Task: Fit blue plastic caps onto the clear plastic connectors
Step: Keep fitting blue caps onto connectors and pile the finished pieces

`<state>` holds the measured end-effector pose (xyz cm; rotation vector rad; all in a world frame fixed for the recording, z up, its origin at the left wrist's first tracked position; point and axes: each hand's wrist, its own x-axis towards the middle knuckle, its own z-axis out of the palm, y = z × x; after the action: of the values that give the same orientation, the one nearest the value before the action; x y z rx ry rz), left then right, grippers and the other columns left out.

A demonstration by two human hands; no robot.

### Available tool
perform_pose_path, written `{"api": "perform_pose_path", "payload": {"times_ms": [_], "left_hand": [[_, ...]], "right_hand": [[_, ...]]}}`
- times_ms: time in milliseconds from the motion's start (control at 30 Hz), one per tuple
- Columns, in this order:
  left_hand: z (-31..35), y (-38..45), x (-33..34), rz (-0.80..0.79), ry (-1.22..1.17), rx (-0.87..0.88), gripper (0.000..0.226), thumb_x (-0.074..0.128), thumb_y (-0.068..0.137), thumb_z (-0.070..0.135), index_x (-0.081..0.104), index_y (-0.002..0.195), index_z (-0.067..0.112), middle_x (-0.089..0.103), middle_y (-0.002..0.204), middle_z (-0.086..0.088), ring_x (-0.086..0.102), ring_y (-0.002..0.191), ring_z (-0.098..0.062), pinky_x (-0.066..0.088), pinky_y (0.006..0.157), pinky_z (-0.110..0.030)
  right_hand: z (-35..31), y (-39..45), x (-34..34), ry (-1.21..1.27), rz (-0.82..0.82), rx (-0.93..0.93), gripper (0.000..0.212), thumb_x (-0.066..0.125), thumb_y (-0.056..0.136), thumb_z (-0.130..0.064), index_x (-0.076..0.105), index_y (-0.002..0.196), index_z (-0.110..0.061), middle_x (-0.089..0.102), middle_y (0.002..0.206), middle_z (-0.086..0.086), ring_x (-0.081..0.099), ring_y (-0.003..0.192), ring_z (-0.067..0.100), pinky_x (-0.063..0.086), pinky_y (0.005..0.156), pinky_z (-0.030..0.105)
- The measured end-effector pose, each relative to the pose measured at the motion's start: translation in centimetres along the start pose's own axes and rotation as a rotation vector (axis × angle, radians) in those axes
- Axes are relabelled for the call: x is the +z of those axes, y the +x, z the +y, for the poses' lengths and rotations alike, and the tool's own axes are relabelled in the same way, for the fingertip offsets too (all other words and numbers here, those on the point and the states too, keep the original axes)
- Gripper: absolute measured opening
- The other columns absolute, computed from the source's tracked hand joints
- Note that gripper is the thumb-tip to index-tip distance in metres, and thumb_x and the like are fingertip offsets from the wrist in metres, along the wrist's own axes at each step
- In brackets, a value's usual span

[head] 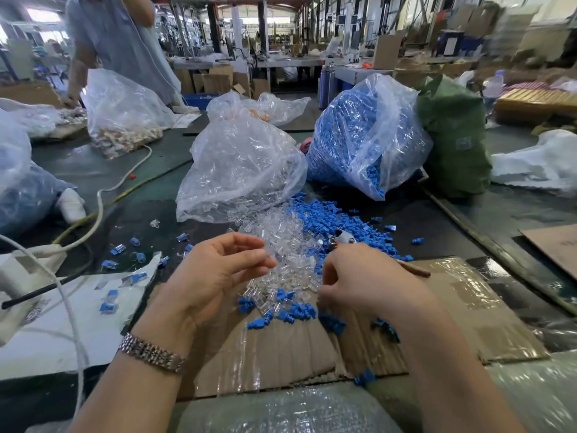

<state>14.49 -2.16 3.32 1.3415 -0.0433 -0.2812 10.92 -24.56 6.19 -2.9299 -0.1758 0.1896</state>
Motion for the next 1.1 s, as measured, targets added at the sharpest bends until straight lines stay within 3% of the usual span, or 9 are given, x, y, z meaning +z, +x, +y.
{"api": "perform_pose_path", "payload": {"times_ms": [167, 367, 467, 633, 1100], "left_hand": [[0.0, 0.0, 0.2, -0.116, -0.117, -0.071, 0.017, 0.073, 0.081, 0.005, 0.079, 0.097, 0.003, 0.075, 0.101, -0.023, 0.075, 0.092, -0.029, 0.061, 0.072, -0.026], [0.2, -0.5, 1.3, -0.141, -0.108, -0.072, 0.016, 0.069, 0.082, 0.009, 0.079, 0.093, 0.004, 0.074, 0.093, -0.02, 0.076, 0.08, -0.026, 0.061, 0.065, -0.026], [0.2, -0.7, 1.7, -0.132, -0.089, -0.067, 0.014, 0.069, 0.081, 0.011, 0.08, 0.087, 0.005, 0.075, 0.09, -0.02, 0.076, 0.075, -0.025, 0.061, 0.063, -0.025], [0.2, -0.7, 1.7, -0.161, -0.068, -0.075, 0.017, 0.067, 0.085, 0.011, 0.074, 0.096, 0.0, 0.074, 0.091, -0.022, 0.075, 0.073, -0.023, 0.061, 0.062, -0.024], [0.2, -0.7, 1.5, -0.217, -0.026, -0.052, 0.016, 0.071, 0.085, 0.014, 0.078, 0.097, 0.005, 0.074, 0.097, -0.024, 0.076, 0.08, -0.026, 0.06, 0.067, -0.026]], "right_hand": [[0.0, 0.4, -0.2, 0.493, 0.189, -0.115, 0.013, 0.073, 0.091, -0.027, 0.063, 0.084, -0.024, 0.069, 0.073, -0.005, 0.063, 0.062, 0.002, 0.048, 0.056, 0.017], [-0.3, 0.6, 0.0, 0.787, 0.404, -0.323, 0.013, 0.074, 0.091, -0.009, 0.076, 0.095, -0.022, 0.074, 0.082, -0.007, 0.07, 0.079, 0.006, 0.057, 0.08, 0.024], [-0.8, 0.5, 0.2, 0.78, 0.468, -0.414, 0.015, 0.073, 0.091, -0.004, 0.076, 0.098, -0.017, 0.073, 0.088, -0.011, 0.07, 0.085, 0.005, 0.055, 0.082, 0.02], [-1.1, 0.5, 0.3, 0.648, 0.509, -0.504, 0.012, 0.072, 0.091, -0.004, 0.077, 0.098, -0.012, 0.07, 0.092, -0.006, 0.067, 0.088, 0.009, 0.055, 0.082, 0.031], [-1.4, 0.4, 0.5, 0.556, 0.463, -0.527, 0.013, 0.072, 0.09, -0.004, 0.075, 0.094, -0.015, 0.067, 0.087, -0.006, 0.065, 0.082, 0.01, 0.054, 0.079, 0.037]]}}
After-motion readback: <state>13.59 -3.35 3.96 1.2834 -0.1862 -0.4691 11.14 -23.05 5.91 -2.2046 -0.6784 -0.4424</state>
